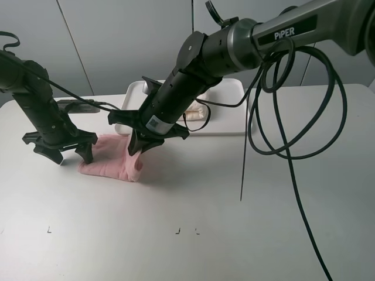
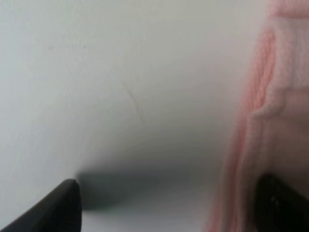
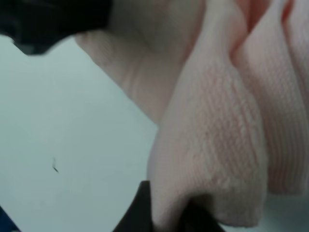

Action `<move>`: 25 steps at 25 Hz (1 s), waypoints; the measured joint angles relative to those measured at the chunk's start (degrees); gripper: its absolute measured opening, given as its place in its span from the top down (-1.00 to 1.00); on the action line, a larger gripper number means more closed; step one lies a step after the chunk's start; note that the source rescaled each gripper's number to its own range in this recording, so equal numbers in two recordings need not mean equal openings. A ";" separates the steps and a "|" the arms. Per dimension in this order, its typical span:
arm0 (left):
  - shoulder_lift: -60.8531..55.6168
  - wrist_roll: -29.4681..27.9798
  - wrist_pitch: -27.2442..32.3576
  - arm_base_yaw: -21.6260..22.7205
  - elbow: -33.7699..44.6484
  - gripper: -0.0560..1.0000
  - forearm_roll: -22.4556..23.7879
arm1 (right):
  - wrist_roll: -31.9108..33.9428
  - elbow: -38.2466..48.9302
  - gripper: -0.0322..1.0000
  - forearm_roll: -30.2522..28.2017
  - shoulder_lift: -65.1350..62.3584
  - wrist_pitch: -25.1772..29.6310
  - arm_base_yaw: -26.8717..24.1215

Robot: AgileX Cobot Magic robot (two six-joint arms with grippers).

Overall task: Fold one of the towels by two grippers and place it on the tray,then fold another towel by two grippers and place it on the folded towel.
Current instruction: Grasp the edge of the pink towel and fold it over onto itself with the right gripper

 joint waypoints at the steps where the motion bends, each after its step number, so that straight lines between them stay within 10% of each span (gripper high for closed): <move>1: 0.00 0.00 0.00 0.00 0.00 -0.86 0.00 | -1.43 0.00 0.87 2.50 0.00 -1.29 0.00; 9: 0.00 0.43 0.30 0.00 0.00 -0.86 0.00 | -5.63 0.00 0.87 10.53 3.16 -7.36 0.00; 18: 0.00 1.37 0.42 0.05 0.00 -0.86 -0.91 | -26.16 0.00 0.87 40.94 9.28 -7.45 0.00; 25: 0.00 1.61 0.42 0.05 0.00 -0.86 -1.17 | -28.37 0.00 0.87 45.42 11.50 -7.55 0.39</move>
